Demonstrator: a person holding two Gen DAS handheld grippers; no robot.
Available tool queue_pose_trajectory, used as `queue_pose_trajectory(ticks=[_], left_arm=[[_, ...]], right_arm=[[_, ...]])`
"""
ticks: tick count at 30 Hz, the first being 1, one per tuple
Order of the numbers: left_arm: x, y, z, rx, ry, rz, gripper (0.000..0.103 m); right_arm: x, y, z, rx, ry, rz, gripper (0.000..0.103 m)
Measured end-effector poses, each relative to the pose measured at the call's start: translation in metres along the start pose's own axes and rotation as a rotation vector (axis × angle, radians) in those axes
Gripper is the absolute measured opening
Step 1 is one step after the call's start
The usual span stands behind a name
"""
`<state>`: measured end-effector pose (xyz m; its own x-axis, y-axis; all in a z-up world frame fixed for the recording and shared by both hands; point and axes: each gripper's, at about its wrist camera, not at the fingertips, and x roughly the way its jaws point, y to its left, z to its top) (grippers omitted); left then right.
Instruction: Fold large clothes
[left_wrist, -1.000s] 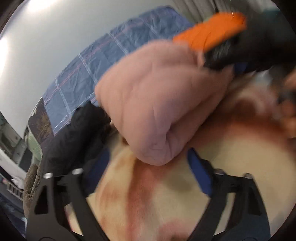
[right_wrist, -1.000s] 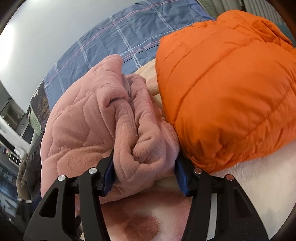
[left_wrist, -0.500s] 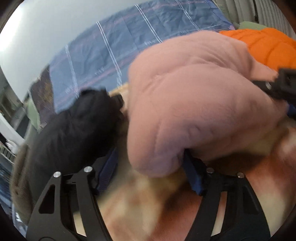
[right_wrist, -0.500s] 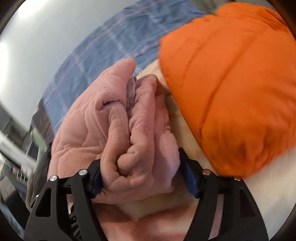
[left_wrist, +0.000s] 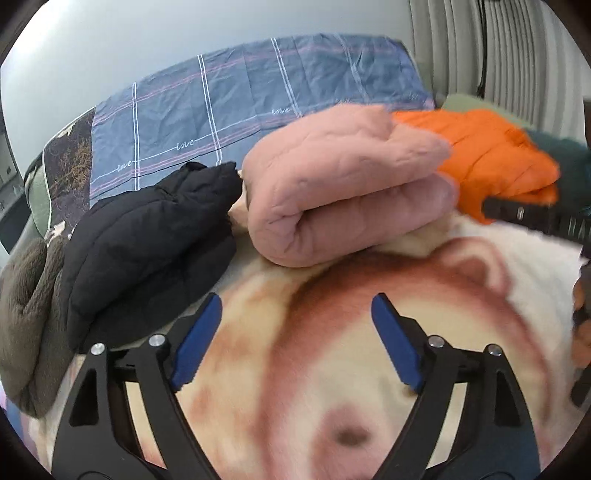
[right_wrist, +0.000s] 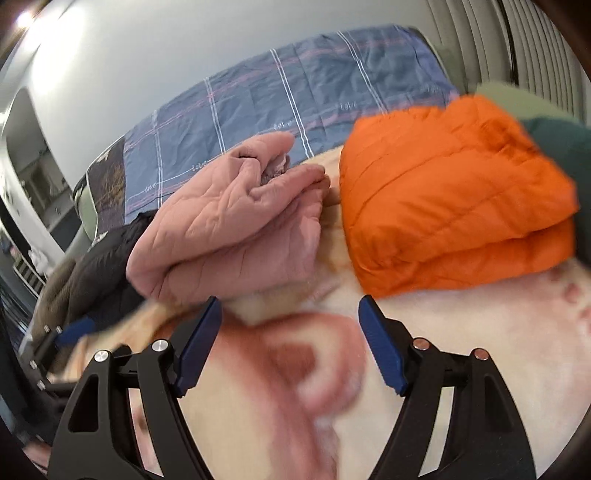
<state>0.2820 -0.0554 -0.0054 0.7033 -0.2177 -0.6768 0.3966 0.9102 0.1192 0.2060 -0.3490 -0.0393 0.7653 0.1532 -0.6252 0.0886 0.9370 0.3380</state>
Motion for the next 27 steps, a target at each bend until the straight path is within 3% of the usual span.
queue_pose_trajectory(ticks=[5,12,18,21,27], left_arm=[[-0.049,-0.012,-0.011,-0.019,-0.074,-0.023,0.096],[-0.130,-0.038,-0.027,-0.040,-0.217,-0.012,0.101],[-0.184,-0.055,-0.052,-0.043,-0.262,0.023,0.101],[-0.206,-0.063,-0.066,-0.037,-0.274,0.038,0.101],[-0.245,-0.076,-0.091,-0.022,-0.304,0.043,0.101]], right_arm=[[-0.047,0.006,-0.017,-0.076,-0.037,-0.071,0.077],[-0.129,0.018,-0.045,-0.120,-0.149,-0.108,0.092],[-0.186,0.035,-0.072,-0.172,-0.207,-0.142,0.093],[-0.210,0.043,-0.086,-0.211,-0.247,-0.166,0.100],[-0.235,0.044,-0.111,-0.196,-0.242,-0.166,0.102]])
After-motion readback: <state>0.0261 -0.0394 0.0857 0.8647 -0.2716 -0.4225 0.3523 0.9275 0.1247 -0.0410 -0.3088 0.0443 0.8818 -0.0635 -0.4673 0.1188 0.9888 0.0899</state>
